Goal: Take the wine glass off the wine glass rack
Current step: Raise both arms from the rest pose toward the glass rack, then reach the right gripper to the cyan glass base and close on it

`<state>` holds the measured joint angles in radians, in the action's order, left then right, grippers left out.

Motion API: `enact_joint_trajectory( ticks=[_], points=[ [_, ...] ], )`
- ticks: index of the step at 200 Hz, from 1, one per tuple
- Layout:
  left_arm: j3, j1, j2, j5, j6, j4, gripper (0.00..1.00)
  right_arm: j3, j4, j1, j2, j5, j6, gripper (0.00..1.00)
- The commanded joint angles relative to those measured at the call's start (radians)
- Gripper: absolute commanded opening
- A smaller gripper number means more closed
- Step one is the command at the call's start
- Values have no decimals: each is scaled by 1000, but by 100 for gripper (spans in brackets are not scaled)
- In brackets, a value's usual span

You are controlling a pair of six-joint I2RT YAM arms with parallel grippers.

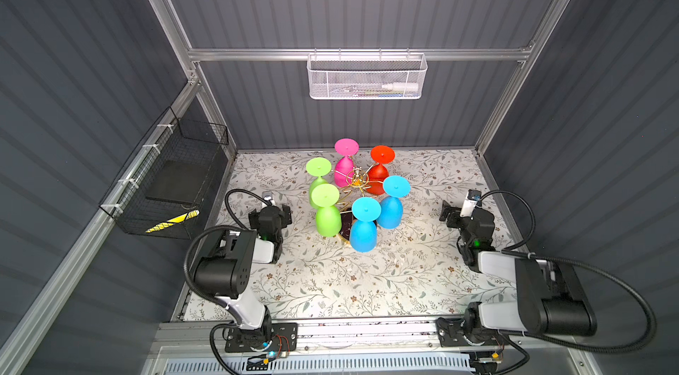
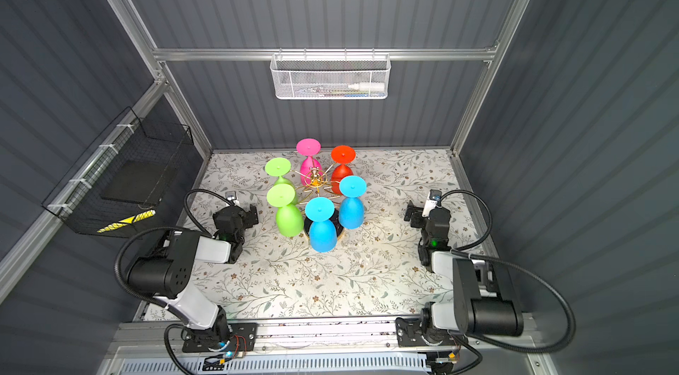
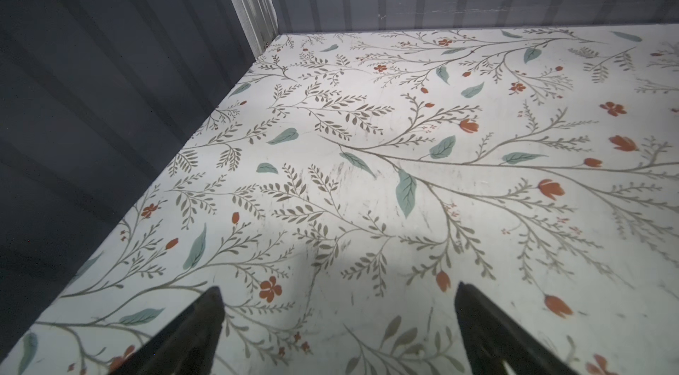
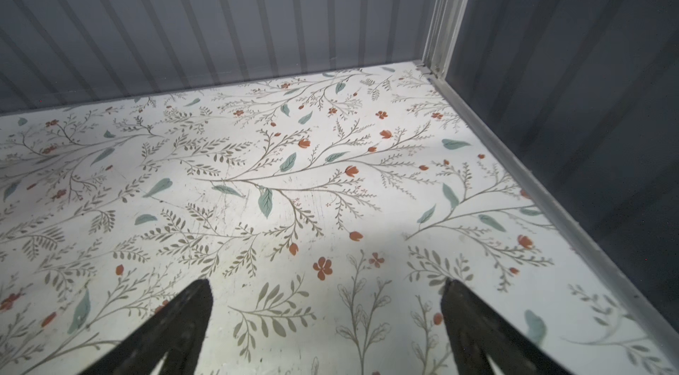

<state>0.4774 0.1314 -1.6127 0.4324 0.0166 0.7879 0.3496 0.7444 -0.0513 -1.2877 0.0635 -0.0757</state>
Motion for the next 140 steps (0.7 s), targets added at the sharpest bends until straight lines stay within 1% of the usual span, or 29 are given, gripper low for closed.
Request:
enact_joint_trajectory(
  ticks=[1, 11, 16, 19, 25, 31, 37, 44, 59, 69, 73, 85, 96, 114, 128, 140],
  points=[
    [197, 10, 152, 58, 60, -392, 100, 176, -320, 6, 201, 49, -167, 99],
    [278, 10, 194, 54, 75, -521, 100, 238, -434, 4, 268, 34, -340, 99],
    [300, 10, 217, 45, 81, -554, 100, 255, -476, 0, 295, -1, -396, 99],
    [307, 10, 232, 43, 86, -562, 100, 256, -475, -3, 307, -35, -404, 99],
    [309, 10, 265, 41, 102, -561, 100, 252, -454, -10, 328, -153, -388, 99],
    [297, 8, 304, 41, 122, -541, 100, 239, -425, -13, 345, -238, -388, 99],
    [276, 8, 345, 37, 142, -508, 100, 227, -389, -13, 355, -297, -415, 99],
    [251, 7, 392, 34, 169, -473, 100, 211, -359, -15, 362, -340, -453, 99],
    [220, 7, 472, 12, 211, -437, 100, 201, -363, -13, 377, -389, -509, 99],
    [221, 7, 507, -8, 219, -438, 100, 202, -401, -12, 392, -389, -516, 98],
    [226, 7, 517, -13, 221, -444, 100, 203, -420, -13, 399, -429, -517, 98],
    [252, 7, 535, -23, 224, -479, 100, 218, -493, -12, 433, -451, -514, 96],
    [281, 7, 545, -26, 224, -512, 100, 242, -570, -12, 465, -488, -507, 93],
    [319, 7, 554, -24, 226, -543, 100, 297, -700, -11, 499, -536, -539, 84],
    [335, 7, 562, -38, 226, -549, 100, 342, -777, -10, 511, -598, -587, 80],
    [344, 7, 571, -51, 233, -550, 100, 367, -803, -8, 514, -668, -646, 78]
  ],
)
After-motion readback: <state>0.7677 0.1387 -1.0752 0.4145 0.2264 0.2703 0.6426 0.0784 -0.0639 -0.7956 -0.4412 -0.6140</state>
